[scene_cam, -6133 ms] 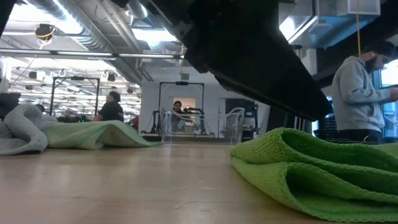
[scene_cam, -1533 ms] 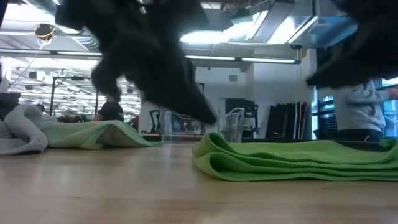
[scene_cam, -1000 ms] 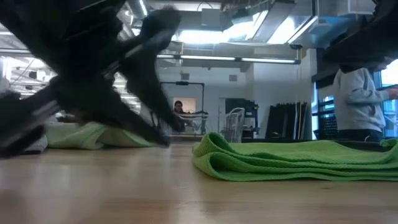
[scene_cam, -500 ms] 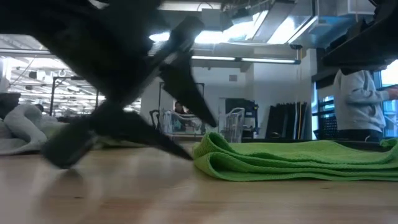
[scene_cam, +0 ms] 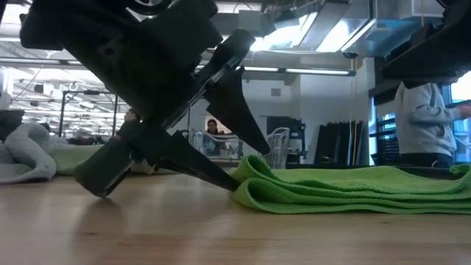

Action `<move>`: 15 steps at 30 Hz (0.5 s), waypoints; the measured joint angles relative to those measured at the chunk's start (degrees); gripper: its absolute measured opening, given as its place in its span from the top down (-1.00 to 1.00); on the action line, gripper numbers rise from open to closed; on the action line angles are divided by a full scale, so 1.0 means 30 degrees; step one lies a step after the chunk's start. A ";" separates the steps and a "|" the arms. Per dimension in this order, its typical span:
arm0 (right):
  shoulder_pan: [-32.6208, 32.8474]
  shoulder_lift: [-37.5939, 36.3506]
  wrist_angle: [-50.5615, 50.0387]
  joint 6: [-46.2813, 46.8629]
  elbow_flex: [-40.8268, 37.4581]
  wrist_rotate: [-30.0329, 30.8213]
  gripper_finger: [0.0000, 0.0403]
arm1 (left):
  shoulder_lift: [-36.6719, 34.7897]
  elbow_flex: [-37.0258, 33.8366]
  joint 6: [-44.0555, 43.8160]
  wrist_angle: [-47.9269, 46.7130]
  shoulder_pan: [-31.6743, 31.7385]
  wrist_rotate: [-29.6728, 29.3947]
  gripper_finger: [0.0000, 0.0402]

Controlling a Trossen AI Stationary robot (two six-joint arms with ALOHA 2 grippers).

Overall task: Fold microfiber towels
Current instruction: Fold the green microfiber cloth

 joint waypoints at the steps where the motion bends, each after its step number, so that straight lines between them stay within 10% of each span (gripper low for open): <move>1: 0.0000 0.0000 0.0000 0.0000 0.0000 0.0000 0.70 | 0.0000 -0.0006 -0.0214 -0.0020 0.0067 -0.0008 -0.02; 15: 0.0000 -0.0004 -0.0099 -0.0058 0.0015 0.0000 0.70 | 0.0042 -0.0042 -0.0666 0.1636 0.0005 -0.0107 0.07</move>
